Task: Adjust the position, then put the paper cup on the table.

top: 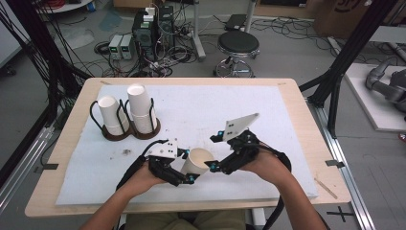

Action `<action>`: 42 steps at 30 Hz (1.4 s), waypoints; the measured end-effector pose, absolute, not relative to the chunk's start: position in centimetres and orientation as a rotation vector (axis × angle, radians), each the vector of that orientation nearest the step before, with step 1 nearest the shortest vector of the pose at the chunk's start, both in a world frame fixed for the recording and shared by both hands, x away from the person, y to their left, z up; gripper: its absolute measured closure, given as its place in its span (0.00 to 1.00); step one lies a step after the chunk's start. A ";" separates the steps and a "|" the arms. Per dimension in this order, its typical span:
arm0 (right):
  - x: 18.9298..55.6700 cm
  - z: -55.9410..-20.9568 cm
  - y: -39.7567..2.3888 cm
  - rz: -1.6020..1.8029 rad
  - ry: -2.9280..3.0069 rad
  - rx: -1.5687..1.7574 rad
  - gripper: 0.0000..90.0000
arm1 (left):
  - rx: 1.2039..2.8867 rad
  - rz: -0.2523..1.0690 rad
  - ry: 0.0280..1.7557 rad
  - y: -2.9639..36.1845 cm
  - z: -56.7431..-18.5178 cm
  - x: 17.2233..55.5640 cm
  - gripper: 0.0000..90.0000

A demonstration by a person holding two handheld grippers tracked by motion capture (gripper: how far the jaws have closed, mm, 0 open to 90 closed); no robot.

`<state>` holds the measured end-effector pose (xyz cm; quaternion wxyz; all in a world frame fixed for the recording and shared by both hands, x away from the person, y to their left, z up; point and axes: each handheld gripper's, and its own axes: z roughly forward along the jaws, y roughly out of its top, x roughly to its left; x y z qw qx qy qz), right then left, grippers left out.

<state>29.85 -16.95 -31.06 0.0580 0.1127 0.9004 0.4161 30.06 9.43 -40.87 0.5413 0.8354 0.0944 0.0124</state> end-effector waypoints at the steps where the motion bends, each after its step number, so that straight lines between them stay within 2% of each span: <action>1: 29.8 -31.0 -17.5 1.291 2.710 0.362 0.23 | 1.977 0.039 0.225 9.5 -40.9 30.1 0.36; 17: 29.6 -35.5 -23.6 1.326 2.400 0.804 0.23 | 1.708 0.202 0.324 11.8 -40.9 30.9 0.36; 23: 29.5 -37.3 -25.7 1.349 2.278 0.927 0.23 | 1.661 0.251 0.339 12.3 -40.9 30.9 0.35; 42: 29.3 -38.4 -27.3 1.321 2.191 1.005 0.23 | 1.562 0.311 0.375 14.4 -41.1 31.0 0.35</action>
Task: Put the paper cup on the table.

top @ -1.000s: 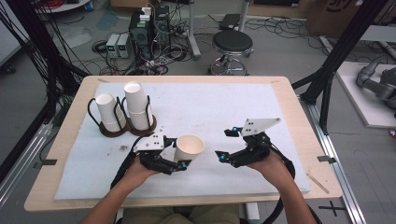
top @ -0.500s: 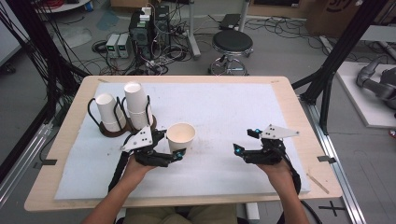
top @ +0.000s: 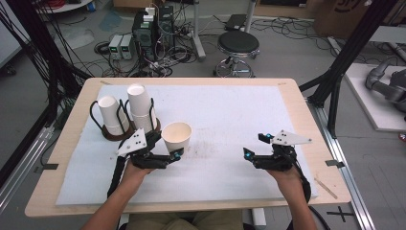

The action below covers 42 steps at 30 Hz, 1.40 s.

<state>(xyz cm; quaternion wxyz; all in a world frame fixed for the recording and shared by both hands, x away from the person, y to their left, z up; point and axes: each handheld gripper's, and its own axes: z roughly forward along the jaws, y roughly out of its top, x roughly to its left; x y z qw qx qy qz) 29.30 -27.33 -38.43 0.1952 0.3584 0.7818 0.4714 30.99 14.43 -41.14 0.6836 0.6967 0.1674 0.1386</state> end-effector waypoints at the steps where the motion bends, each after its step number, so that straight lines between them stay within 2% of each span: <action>1: 29.3 -38.5 -27.3 1.321 2.192 1.007 0.23 | 1.563 0.311 0.381 14.5 -41.1 31.0 0.34; 12: 29.2 -38.8 -27.1 1.300 2.217 0.984 0.23 | 1.580 0.317 0.400 14.3 -41.7 31.0 0.34; 18: 29.0 -39.0 -27.2 1.291 2.230 0.980 0.23 | 1.600 0.316 0.395 13.0 -42.1 31.2 0.34; 24: 29.2 -39.0 -27.5 1.302 2.223 0.994 0.23 | 1.562 0.293 0.465 11.1 -43.0 32.8 0.34; 32: 29.2 -39.1 -27.7 1.300 2.221 1.006 0.23 | 1.691 0.304 0.487 7.7 -44.5 34.5 0.34; 42: 29.2 -39.1 -27.7 1.310 2.223 1.003 0.23 | 1.773 0.330 0.545 6.7 -45.2 35.0 0.34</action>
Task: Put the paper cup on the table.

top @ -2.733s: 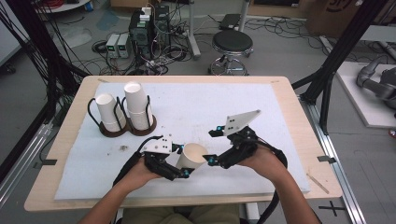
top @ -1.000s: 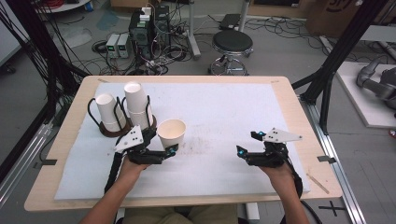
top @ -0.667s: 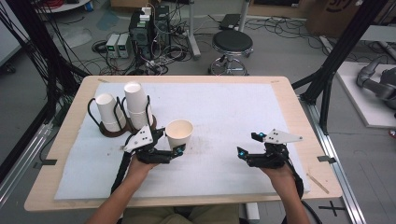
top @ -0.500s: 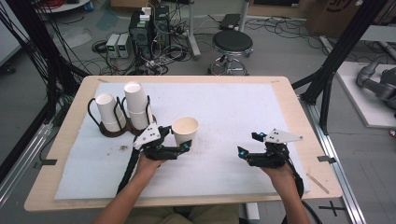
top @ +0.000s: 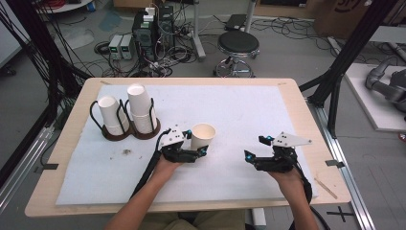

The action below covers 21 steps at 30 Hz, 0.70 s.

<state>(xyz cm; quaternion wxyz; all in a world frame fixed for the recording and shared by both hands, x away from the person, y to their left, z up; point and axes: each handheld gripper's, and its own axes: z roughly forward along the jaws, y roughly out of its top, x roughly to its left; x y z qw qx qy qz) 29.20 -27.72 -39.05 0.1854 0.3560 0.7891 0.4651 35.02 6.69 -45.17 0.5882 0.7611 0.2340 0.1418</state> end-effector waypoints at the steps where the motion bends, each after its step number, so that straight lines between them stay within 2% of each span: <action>1: 29.2 -39.1 -27.7 1.308 2.225 0.998 0.23 | 1.794 0.342 0.555 6.5 -45.1 35.0 0.34; 8: 29.1 -38.9 -27.7 1.311 2.225 0.998 0.23 | 1.920 0.399 0.574 5.4 -45.0 34.8 0.34; 14: 29.1 -39.0 -27.7 1.309 2.228 0.997 0.23 | 1.990 0.392 0.584 6.4 -44.5 34.1 0.35; 21: 29.2 -39.0 -27.5 1.309 2.237 0.991 0.23 | 1.999 0.380 0.586 7.2 -44.8 33.8 0.34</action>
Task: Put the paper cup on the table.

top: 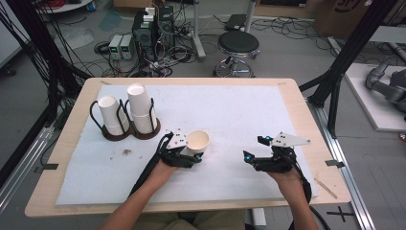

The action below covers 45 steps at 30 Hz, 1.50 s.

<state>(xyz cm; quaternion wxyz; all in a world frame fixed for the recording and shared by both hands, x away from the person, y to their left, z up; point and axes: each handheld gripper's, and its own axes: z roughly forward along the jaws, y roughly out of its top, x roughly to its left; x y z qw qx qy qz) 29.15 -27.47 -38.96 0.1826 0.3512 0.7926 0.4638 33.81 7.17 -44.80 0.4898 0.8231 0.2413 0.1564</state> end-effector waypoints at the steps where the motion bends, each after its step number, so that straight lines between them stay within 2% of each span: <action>1: 29.2 -39.0 -27.5 1.308 2.238 0.993 0.23 | 1.993 0.374 0.591 7.2 -44.9 33.8 0.34; 5: 29.2 -39.1 -27.5 1.310 2.239 0.988 0.23 | 1.979 0.365 0.595 7.3 -45.0 33.8 0.31; 8: 29.2 -39.1 -27.5 1.312 2.240 0.986 0.23 | 1.958 0.354 0.605 7.4 -45.0 33.7 0.23; 11: 29.2 -39.1 -27.5 1.312 2.241 0.988 0.23 | 1.943 0.353 0.613 7.7 -45.0 33.5 0.20; 22: 29.1 -39.1 -27.7 1.315 2.237 0.997 0.23 | 1.865 0.301 0.567 11.4 -43.0 31.9 0.20; 27: 29.1 -39.2 -27.8 1.319 2.231 0.999 0.23 | 1.766 0.280 0.555 14.2 -41.3 31.0 0.20; 34: 28.5 -39.4 -28.2 1.336 2.187 0.999 0.23 | 1.668 0.352 0.561 18.1 -40.6 29.3 0.20; 45: 27.0 -39.8 -28.7 1.327 2.136 0.984 0.23 | 1.571 0.402 0.614 20.5 -40.5 28.9 0.19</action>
